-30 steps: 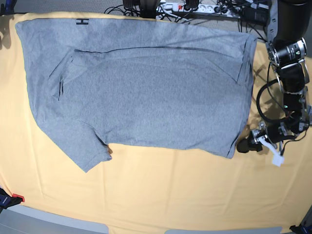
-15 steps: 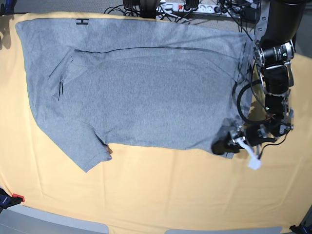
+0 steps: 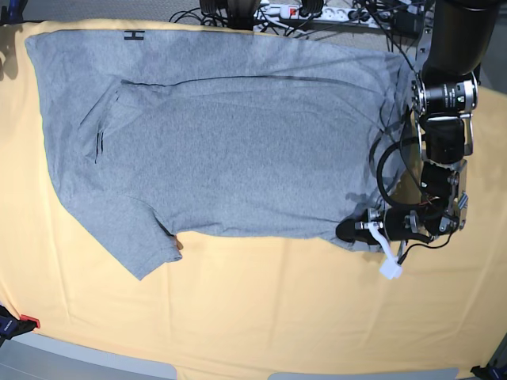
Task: Layout the t-shirt on the table in an organized manner, then fold the t-shirt properly
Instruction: 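Grasp the hem corners with both grippers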
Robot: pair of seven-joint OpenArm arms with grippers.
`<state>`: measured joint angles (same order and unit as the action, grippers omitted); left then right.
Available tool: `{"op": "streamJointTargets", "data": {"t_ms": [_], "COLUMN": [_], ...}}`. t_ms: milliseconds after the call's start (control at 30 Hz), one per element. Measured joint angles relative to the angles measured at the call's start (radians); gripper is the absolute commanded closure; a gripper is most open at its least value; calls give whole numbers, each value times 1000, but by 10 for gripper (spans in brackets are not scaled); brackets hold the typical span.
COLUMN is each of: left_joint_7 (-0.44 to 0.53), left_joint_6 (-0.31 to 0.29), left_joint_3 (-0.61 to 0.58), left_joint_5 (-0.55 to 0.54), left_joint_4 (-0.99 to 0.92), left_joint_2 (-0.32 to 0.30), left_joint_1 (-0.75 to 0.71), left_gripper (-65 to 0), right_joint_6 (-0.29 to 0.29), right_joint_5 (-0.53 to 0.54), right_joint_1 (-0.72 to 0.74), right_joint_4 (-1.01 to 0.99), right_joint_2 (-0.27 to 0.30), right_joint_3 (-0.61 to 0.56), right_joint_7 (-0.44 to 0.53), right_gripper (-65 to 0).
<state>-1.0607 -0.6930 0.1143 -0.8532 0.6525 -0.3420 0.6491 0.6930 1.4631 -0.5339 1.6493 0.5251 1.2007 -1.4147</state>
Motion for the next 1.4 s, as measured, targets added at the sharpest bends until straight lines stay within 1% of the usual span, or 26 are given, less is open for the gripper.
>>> {"op": "streamJointTargets", "data": {"t_ms": [167, 300, 367, 467, 567, 600, 700, 800, 900, 933, 1000, 1067, 1133, 1233, 1300, 1400], "left_joint_7": [-6, -6, -6, -5, -5, -5, -5, -4, -5, -5, -5, -4, -4, -5, -5, -5], "left_joint_6": [0, 0, 0, 1, 0, 0, 1, 1, 1, 1, 1, 1, 1, 1, 1, 1], "left_joint_3": [4, 4, 4, 4, 4, 4, 4, 4, 4, 4, 4, 4, 4, 4, 4, 4], "left_joint_5": [1, 1, 1, 0, 1, 2, 0, 3, 4, 4, 4, 4, 3, 4, 4, 4], "left_joint_4": [0, 0, -1, -2, -2, -2, -2, -2, -2, -2, -2, -2, -2, -2, -2, -2], "left_joint_2": [1, 1, 1, 1, 1, 1, 0, 2, 1, 1, 1, 1, 1, 1, 1, 1], "left_joint_1": [18, 21, 21, 22, 21, 21, 21, 21, 21, 21, 21, 21, 21, 21, 21, 21], "left_gripper": [0, 0, 0, 0, 0, 0, 0, 0, 0, 0, 0, 0, 0, 0, 0, 0], "right_joint_6": [0, 0, 0, 0, 1, 0, 2, 1, 2, 5, -16, -19, -2, 0, 0, 0], "right_joint_5": [0, -4, -4, -9, -10, -31, -250, -446, -590, -640, -708, -712, -711, -676, -642, -625], "right_joint_1": [6, 89, 135, 214, 326, 359, 457, 557, 628, 645, 680, 716, 761, 816, 835, 846], "right_joint_4": [0, 0, 0, -2, -14, -24, -78, -157, -274, -321, -422, -518, -608, -715, -763, -786], "right_joint_2": [0, -2, -2, -3, -8, -8, -8, -7, -9, -10, -11, -9, -6, -7, -6, -3], "right_joint_3": [0, -1, -20, -119, -270, -321, -452, -584, -684, -702, -719, -717, -713, -714, -713, -713], "right_joint_7": [-1, 0, 3, -3, 0, 10, 137, 231, 345, 381, 426, 436, 441, 456, 465, 465], "right_gripper": [-279, -279, -279, -279, -284, -289, -289, -296, -353, -367, -377, -377, -377, -377, -377, -377]}}
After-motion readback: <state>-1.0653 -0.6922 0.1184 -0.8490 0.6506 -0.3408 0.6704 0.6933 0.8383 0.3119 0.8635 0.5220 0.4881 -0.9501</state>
